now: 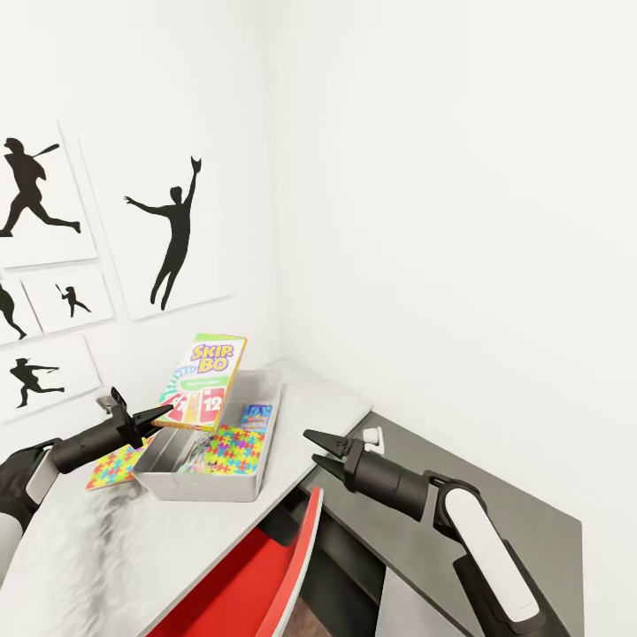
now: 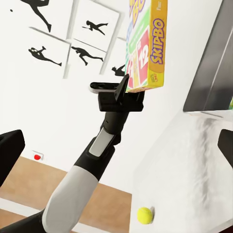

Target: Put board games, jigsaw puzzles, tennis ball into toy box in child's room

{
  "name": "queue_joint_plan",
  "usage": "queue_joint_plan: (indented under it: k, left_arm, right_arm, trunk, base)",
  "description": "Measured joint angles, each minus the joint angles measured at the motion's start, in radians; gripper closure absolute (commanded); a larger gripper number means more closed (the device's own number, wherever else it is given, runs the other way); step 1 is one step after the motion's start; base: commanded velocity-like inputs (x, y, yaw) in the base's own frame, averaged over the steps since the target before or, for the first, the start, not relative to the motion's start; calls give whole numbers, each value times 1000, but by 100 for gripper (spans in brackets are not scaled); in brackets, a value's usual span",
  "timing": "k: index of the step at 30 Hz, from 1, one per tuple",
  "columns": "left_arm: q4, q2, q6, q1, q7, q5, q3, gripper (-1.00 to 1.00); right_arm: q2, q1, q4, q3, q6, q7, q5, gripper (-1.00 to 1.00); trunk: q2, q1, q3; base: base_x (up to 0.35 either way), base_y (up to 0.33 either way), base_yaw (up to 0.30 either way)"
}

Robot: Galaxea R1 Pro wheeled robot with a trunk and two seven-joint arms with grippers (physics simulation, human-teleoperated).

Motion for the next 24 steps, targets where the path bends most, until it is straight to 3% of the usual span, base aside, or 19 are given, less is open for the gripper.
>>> queue_joint_plan:
  k: [10, 14, 18, 21, 24]
  left_arm:
    - [0, -2, 3, 0, 4, -3, 0, 100]
    - [2, -7, 10, -8, 33, -9, 3, 100]
    - [3, -9, 50, -47, 113, -14, 5, 100]
    - [3, -13, 72, -99, 226, -10, 7, 100]
    - [5, -25, 79, -147, 329, -4, 8, 100]
  right_arm:
    - [3, 0, -1, -5, -2, -7, 1, -100]
    - [-2, 0, -2, -5, -4, -15, 0, -100]
    - [-3, 0, -3, -2, 0, -69, 6, -100]
    - [-3, 0, -3, -7, 7, -142, 15, -100]
    - [-5, 0, -3, -10, 10, -162, 16, -100]
  trunk:
    - [0, 0, 0]
    - [0, 0, 0]
    - [0, 0, 0]
    - [0, 0, 0]
    - [0, 0, 0]
  base:
    - [0, 0, 0]
    - [0, 0, 0]
    - [0, 0, 0]
    - [0, 0, 0]
    - [0, 0, 0]
